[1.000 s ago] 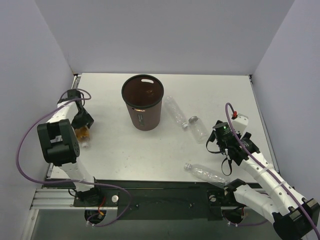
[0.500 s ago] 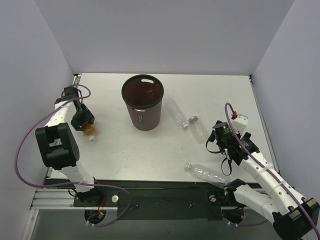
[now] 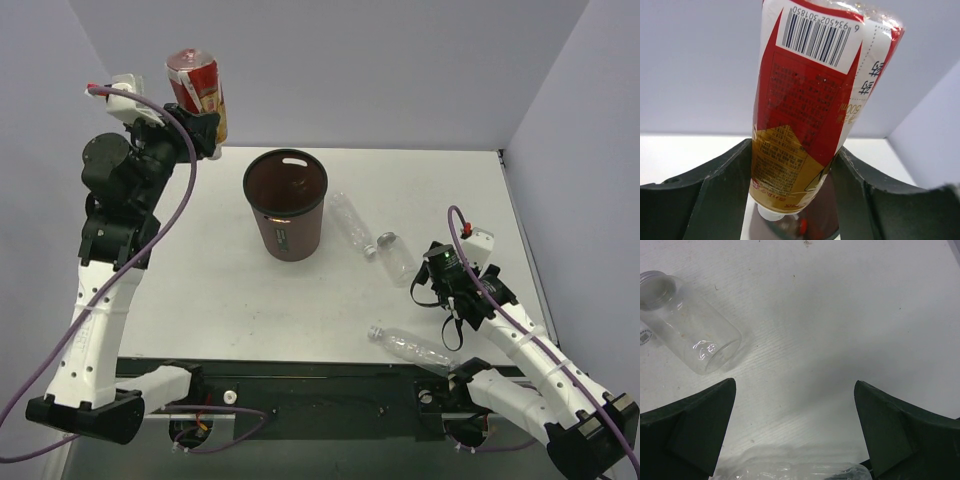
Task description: Put the plastic bottles in the bin
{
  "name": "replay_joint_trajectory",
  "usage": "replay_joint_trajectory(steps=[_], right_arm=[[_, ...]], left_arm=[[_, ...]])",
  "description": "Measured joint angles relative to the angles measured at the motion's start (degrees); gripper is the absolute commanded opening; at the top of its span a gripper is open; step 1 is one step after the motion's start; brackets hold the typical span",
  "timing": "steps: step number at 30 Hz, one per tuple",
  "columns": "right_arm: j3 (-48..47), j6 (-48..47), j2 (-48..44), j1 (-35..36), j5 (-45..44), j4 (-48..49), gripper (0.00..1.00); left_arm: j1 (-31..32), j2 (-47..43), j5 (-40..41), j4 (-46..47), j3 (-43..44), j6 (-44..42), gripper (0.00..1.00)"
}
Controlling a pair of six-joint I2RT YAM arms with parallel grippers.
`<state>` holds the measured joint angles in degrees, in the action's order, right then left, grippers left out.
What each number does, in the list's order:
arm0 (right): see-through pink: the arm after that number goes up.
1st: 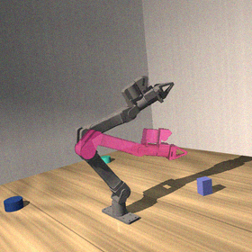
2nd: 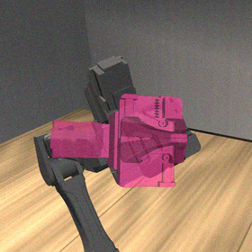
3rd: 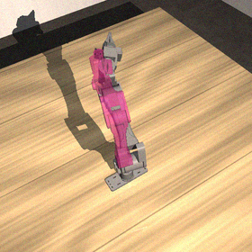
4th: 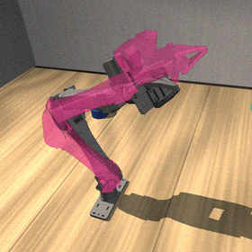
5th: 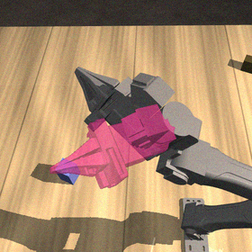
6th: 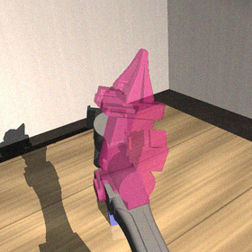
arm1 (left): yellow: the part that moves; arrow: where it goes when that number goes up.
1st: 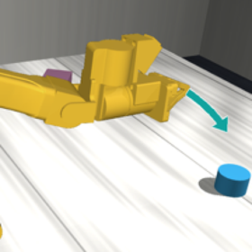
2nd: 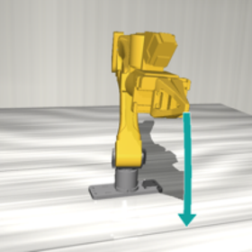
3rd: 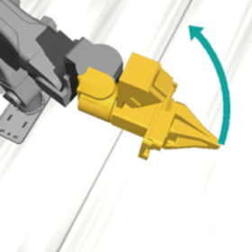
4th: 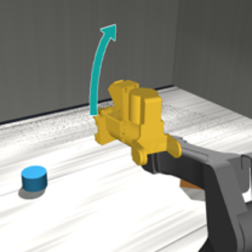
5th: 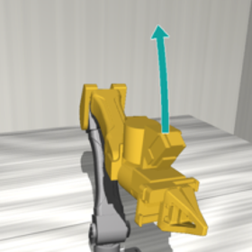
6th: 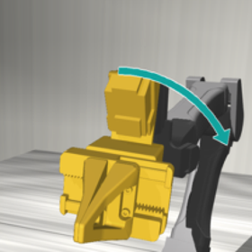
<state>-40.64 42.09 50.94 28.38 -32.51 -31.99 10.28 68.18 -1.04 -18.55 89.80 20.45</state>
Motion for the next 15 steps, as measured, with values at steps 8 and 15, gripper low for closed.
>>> replay_joint_trajectory(steps=[8,15], right_arm=[[0.0,0.3,-0.2,0.3,0.0,-0.1,0.99],[0.0,0.4,-1.2,0.6,0.0,-0.8,0.99]], left_arm=[[8.5,1.5,-5.4,19.6,-9.3,-1.6,0.48],[9.6,9.4,-6.5,25.3,-22.0,-0.8,0.86]])
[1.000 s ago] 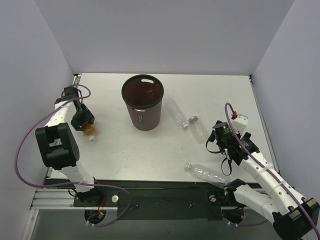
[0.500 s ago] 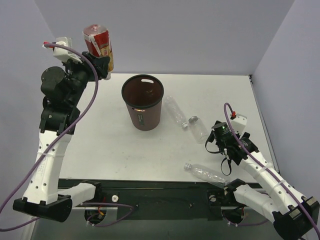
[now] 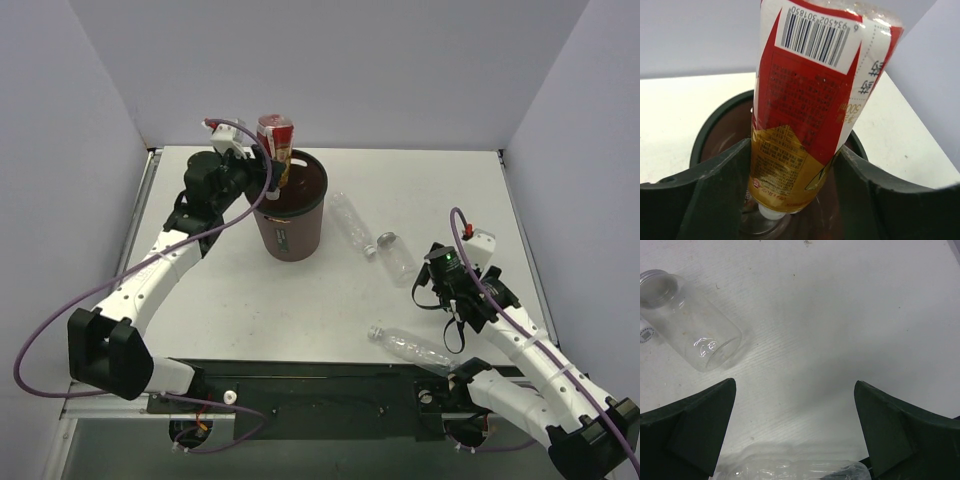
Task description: Put the plastic bottles in the bin
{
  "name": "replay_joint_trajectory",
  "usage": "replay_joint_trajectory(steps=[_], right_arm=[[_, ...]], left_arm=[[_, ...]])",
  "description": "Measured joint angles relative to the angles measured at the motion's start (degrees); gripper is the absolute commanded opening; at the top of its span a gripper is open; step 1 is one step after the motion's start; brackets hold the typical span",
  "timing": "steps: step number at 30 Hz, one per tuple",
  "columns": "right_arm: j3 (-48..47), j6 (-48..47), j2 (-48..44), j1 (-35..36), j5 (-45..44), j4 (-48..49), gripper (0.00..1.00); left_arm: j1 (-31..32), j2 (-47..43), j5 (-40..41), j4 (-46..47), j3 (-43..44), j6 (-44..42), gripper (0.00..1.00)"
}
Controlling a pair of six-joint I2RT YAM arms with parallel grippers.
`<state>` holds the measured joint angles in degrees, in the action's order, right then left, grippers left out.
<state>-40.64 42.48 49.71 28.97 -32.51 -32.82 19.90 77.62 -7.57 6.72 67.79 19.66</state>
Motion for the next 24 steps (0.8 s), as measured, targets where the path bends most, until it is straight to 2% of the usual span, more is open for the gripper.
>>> replay_joint_trajectory(steps=[1,8,14,19,24], right_arm=[[0.0,0.0,-0.1,0.0,0.0,-0.1,0.99],[0.0,0.2,-0.5,0.0,0.0,-1.3,0.99],[-0.6,-1.6,0.6,0.0,-0.3,-1.9,1.0],[-6.8,-8.2,9.6,-0.7,2.9,-1.4,1.0],[-14.1,-15.7,20.2,-1.6,10.9,1.5,1.0]], left_arm=[[0.0,0.9,0.0,0.2,-0.3,0.3,0.91],[0.2,1.9,-0.1,1.0,0.0,1.2,0.92],[2.3,1.1,1.8,-6.5,5.4,-0.1,0.93],[6.4,-5.5,4.3,-13.7,6.6,-2.0,0.93],[6.9,-16.0,8.0,-20.9,6.2,-2.5,0.93]])
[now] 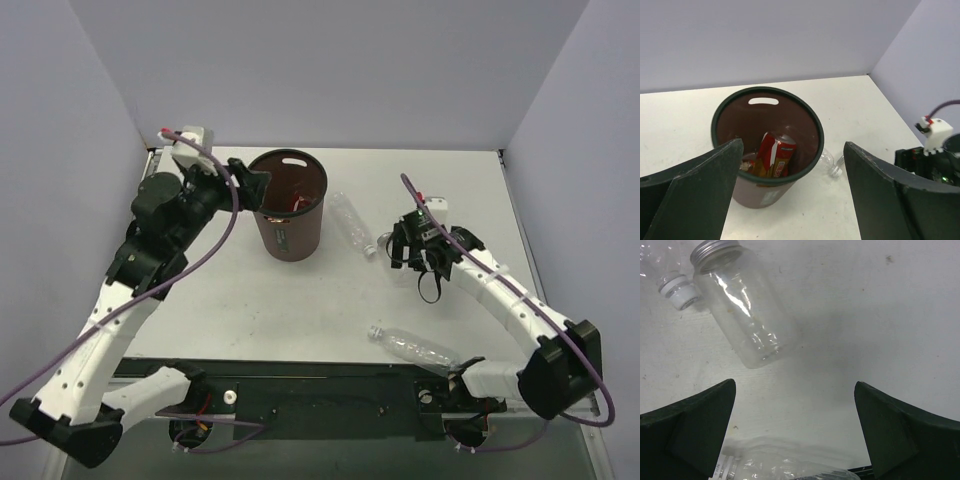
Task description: Put the plastic bottles in the bin
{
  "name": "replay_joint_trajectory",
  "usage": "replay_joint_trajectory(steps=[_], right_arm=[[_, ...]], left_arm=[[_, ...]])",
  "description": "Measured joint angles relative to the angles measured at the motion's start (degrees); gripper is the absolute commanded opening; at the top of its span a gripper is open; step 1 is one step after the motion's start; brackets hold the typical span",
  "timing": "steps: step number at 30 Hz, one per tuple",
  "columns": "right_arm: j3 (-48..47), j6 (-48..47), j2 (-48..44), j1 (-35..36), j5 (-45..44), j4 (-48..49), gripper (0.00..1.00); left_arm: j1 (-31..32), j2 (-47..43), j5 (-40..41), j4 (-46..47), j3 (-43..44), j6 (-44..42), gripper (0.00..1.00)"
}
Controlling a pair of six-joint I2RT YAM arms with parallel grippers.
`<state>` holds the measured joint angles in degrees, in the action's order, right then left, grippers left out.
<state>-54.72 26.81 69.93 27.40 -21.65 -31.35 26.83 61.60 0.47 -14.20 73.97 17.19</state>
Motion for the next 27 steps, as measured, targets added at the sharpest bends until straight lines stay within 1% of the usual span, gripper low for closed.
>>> replay_joint_trajectory(steps=[2,6,11,13,15,16,17,18,20,22,24,27], right_arm=[[-2.5,-2.4,4.3,-0.4,3.2,1.0,1.0],[-6.9,-6.8,13.6,-2.4,8.9,2.7,1.0],[-9.9,-10.0,22.6,-4.2,12.6,3.5,0.97],[-11.1,-10.6,25.6,-4.6,13.9,3.7,0.93],[-12.4,-11.0,28.1,-4.9,15.3,4.1,0.85],[-12.8,-11.1,29.2,-5.0,16.1,4.5,0.75],[-13.1,-11.1,29.9,-5.2,16.8,4.8,0.71],[-13.2,-11.2,30.6,-5.3,17.4,5.2,0.61],[-13.4,-10.7,30.9,-6.0,18.3,5.5,0.48],[-13.3,-10.4,30.8,-6.7,18.6,5.8,0.46],[-13.1,-9.8,29.9,-7.6,18.6,5.9,0.46],[-12.2,-8.6,24.6,-8.6,17.9,5.0,0.44]], left_arm=[[0.0,-4.6,2.0,-2.7,-0.9,-0.3,0.93],[0.0,-11.0,6.2,-9.4,-1.7,-1.4,0.93],[0.0,-14.7,10.7,-16.4,-3.4,-2.4,0.93],[0.0,-15.6,11.7,-18.5,-4.6,-2.7,0.93],[0.0,-16.2,12.5,-20.5,-5.5,-2.9,0.93],[0.0,-16.2,12.8,-21.4,-5.8,-3.0,0.93],[0.0,-16.3,13.0,-22.2,-6.0,-3.1,0.93],[0.0,-16.3,13.3,-23.0,-6.1,-3.2,0.93],[0.0,-16.6,13.8,-24.3,-6.1,-3.5,0.93],[0.0,-17.1,14.5,-25.2,-6.1,-3.9,0.93],[-0.1,-17.7,15.0,-26.2,-6.1,-4.1,0.93],[-0.2,-18.2,15.7,-27.5,-6.1,-4.1,0.93]])
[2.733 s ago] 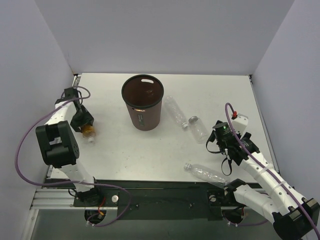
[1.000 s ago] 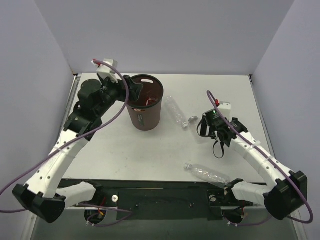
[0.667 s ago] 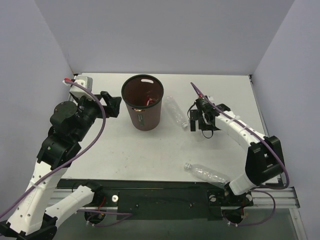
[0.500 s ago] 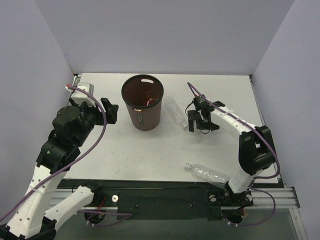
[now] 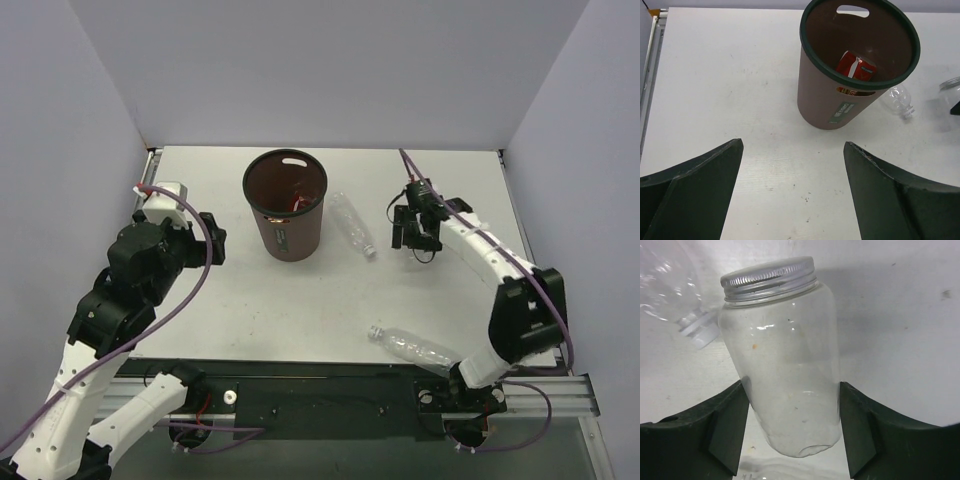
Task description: Put the plastic bottles in the bin
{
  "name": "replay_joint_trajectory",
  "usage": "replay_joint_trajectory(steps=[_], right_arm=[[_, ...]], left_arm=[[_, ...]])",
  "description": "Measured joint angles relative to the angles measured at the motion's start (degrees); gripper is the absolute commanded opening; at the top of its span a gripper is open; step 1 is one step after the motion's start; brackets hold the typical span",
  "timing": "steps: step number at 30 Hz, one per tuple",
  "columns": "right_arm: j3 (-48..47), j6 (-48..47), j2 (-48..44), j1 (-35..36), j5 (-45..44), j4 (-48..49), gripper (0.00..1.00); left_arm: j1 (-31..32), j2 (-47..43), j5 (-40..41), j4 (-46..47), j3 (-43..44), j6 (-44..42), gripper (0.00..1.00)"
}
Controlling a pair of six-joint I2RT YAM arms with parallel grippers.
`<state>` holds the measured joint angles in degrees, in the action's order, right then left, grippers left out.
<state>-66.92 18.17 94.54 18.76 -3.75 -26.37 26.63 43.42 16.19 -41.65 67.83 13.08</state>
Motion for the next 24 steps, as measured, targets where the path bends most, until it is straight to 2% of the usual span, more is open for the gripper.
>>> replay_joint_trajectory(steps=[3,7,12,16,24], right_arm=[[-0.9,1.1,-9.2,-0.4,-1.5,-1.5,0.44],[-9.7,2.0,-20.0,0.3,-3.1,-2.8,0.44],[-23.5,2.1,-24.4,6.9,-6.4,-0.6,0.45],[-31.8,2.2,-20.1,13.0,-6.5,1.8,0.45],[-47.9,2.2,2.6,21.4,-7.3,3.8,0.46]], left_arm=[[-0.1,-0.2,0.5,-1.5,0.0,0.3,0.93],[-0.2,-0.1,1.4,-3.4,0.0,1.4,0.93],[-0.7,-0.1,2.4,-5.4,0.0,2.8,0.94],[-1.6,0.0,2.4,-6.2,-0.3,4.0,0.94],[-3.9,-0.4,0.6,-8.1,-2.8,6.3,0.94]])
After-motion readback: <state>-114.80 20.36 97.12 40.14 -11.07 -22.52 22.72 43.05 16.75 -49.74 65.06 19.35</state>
